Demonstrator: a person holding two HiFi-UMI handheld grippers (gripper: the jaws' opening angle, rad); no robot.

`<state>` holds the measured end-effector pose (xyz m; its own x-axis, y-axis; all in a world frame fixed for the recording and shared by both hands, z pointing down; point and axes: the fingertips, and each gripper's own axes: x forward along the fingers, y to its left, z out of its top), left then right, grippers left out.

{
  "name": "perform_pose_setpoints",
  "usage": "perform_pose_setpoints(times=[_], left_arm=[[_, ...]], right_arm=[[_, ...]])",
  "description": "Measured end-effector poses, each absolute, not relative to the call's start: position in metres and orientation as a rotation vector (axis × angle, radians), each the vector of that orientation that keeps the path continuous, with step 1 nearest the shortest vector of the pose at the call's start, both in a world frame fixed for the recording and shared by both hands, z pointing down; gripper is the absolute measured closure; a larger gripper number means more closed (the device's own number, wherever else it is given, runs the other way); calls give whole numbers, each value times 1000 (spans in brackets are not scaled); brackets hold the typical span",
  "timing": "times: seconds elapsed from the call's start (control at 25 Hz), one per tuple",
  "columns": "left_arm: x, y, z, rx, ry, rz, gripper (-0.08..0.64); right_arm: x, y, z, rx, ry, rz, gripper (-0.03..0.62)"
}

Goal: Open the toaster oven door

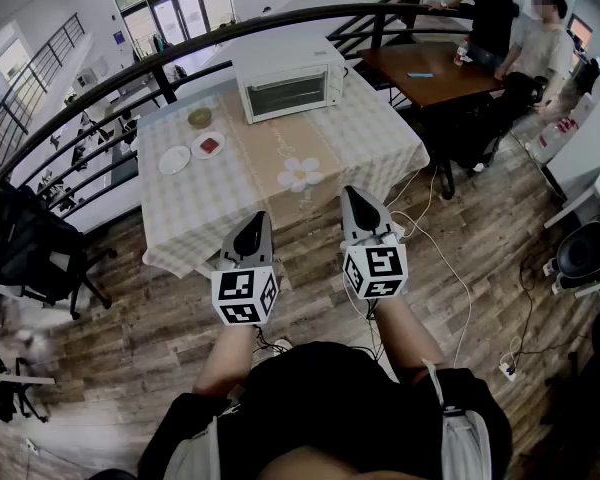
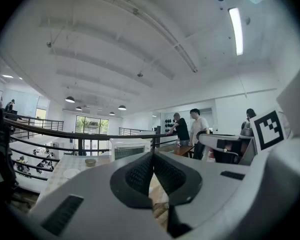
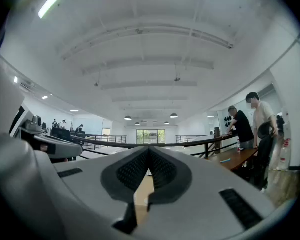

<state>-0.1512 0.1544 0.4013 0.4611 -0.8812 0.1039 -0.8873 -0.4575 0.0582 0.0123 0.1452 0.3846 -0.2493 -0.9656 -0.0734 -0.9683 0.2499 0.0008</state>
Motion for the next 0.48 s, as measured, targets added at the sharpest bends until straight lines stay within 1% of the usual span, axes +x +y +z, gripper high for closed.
perform_pose_setpoints(times=[0.48], left_arm=[[-131,160,399,2604,-1579,98,546]], right_arm=[[28,152,387,-1834,2446,29,589]])
